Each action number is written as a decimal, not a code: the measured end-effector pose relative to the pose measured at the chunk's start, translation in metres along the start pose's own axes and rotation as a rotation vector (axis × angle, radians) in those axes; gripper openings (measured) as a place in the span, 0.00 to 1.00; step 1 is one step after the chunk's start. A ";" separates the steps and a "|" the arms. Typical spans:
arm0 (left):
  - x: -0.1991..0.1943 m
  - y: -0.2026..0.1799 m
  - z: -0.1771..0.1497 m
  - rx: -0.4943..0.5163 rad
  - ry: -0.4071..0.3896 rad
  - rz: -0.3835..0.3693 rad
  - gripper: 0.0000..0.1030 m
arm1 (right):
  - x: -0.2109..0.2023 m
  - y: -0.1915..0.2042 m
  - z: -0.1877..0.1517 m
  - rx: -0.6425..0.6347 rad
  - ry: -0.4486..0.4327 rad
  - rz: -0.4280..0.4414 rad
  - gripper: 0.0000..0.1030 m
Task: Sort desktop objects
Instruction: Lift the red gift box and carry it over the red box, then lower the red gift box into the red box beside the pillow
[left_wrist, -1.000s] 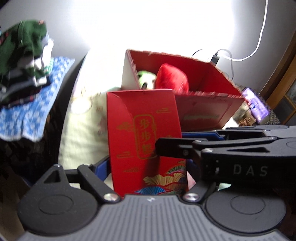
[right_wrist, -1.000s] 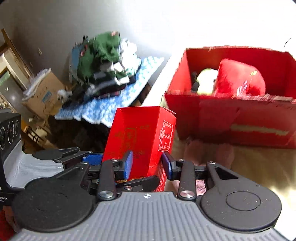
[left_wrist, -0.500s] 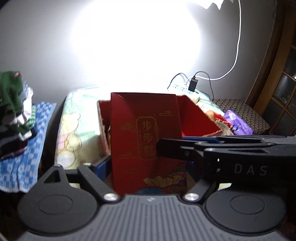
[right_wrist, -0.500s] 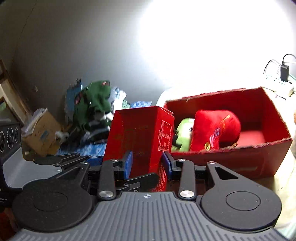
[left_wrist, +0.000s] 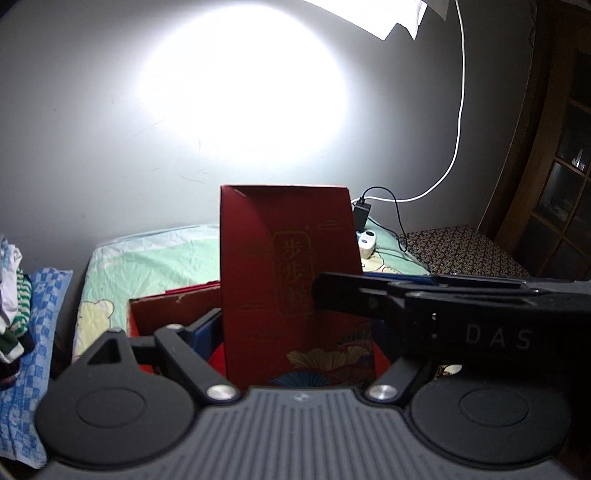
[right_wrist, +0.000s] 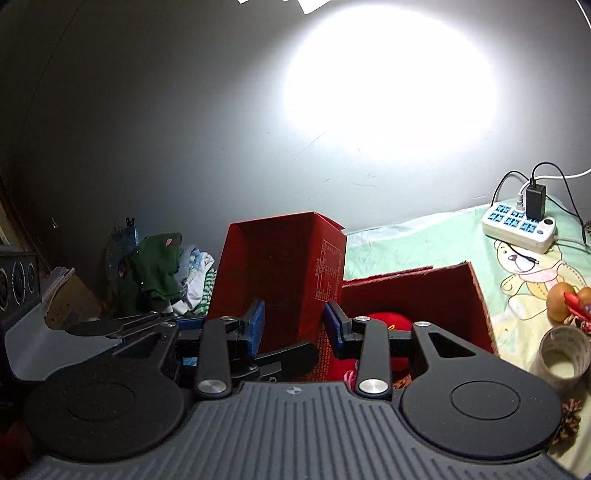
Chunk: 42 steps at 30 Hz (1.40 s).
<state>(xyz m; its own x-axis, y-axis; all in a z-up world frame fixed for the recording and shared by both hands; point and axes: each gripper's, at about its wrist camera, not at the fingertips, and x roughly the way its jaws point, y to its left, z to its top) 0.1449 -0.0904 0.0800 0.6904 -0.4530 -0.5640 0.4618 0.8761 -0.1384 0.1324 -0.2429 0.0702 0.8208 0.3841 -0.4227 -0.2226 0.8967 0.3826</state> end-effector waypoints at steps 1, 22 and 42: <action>0.007 -0.003 0.004 -0.005 0.000 0.000 0.80 | 0.002 -0.007 0.005 -0.004 0.000 -0.003 0.38; 0.153 -0.013 -0.022 -0.199 0.200 0.000 0.80 | 0.076 -0.119 0.015 -0.035 0.261 -0.029 0.38; 0.184 -0.007 -0.046 -0.259 0.342 0.009 0.83 | 0.122 -0.110 -0.001 -0.152 0.469 -0.149 0.42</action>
<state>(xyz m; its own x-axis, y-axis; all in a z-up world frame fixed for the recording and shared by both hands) 0.2427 -0.1717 -0.0604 0.4497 -0.4024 -0.7974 0.2709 0.9121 -0.3076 0.2562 -0.2942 -0.0244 0.5329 0.2762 -0.7999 -0.2237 0.9576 0.1816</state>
